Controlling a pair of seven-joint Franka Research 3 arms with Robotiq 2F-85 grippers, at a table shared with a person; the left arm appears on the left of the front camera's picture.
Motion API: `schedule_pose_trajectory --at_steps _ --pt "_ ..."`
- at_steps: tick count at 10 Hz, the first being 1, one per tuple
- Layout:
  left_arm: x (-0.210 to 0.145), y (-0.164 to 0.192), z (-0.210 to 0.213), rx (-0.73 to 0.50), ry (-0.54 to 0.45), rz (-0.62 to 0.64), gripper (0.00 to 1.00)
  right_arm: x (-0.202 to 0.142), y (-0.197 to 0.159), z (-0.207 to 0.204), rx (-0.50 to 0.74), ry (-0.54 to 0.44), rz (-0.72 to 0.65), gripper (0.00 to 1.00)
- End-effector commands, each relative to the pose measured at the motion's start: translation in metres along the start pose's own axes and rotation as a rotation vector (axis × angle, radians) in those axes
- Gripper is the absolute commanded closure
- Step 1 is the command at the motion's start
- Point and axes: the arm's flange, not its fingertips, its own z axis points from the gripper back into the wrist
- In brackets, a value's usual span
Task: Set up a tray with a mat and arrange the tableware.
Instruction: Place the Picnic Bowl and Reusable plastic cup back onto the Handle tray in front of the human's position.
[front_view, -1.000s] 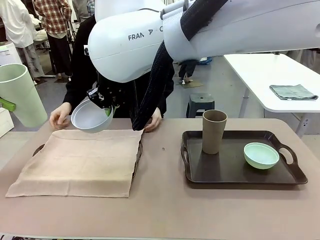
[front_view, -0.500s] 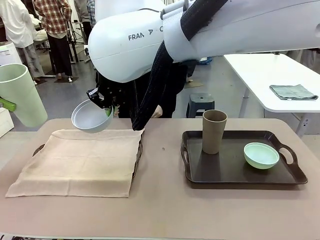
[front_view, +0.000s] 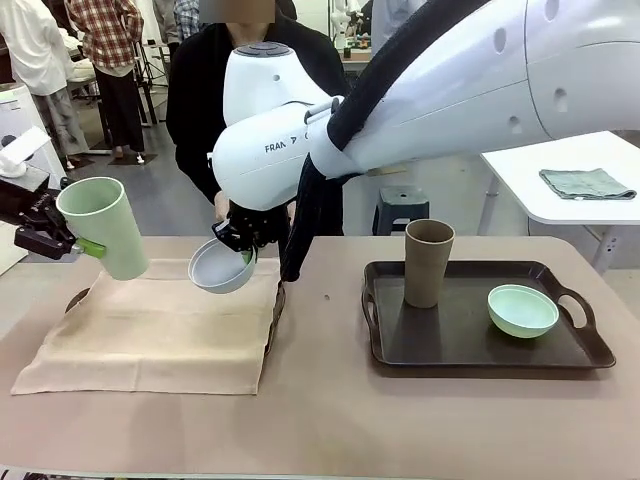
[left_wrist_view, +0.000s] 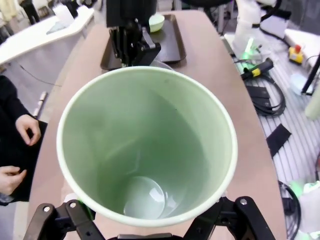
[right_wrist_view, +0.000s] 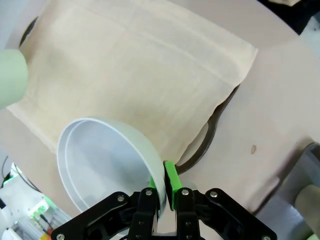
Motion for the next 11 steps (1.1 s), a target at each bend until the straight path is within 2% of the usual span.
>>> schedule_pose_trajectory --at_steps 1,2,3,4,5,7,11 --pt "0.009 -0.006 0.023 0.022 0.0 0.005 0.13 -0.012 0.011 0.024 -0.006 -0.015 0.02 0.93" --pt "0.009 -0.006 0.023 0.022 0.0 0.005 0.13 -0.012 0.011 0.024 -0.006 -0.015 0.02 0.93" --pt "0.001 -0.001 0.006 0.009 0.002 0.0 0.13 -0.001 0.004 0.007 0.0 -0.008 0.006 0.93" --pt "-0.015 0.001 0.002 0.004 0.017 -0.016 0.13 0.005 0.0 -0.005 0.055 -0.025 -0.019 0.93" --pt "-0.027 0.0 0.0 0.002 -0.011 0.0 0.13 0.007 -0.005 -0.015 0.113 -0.046 -0.051 0.93" --pt "-0.04 -0.001 0.002 -0.041 -0.036 0.038 0.13 0.012 -0.014 -0.032 0.156 -0.063 -0.132 0.93" --pt "-0.071 0.001 -0.015 -0.067 -0.085 0.056 0.13 0.012 -0.025 -0.069 0.143 -0.016 -0.11 0.93"
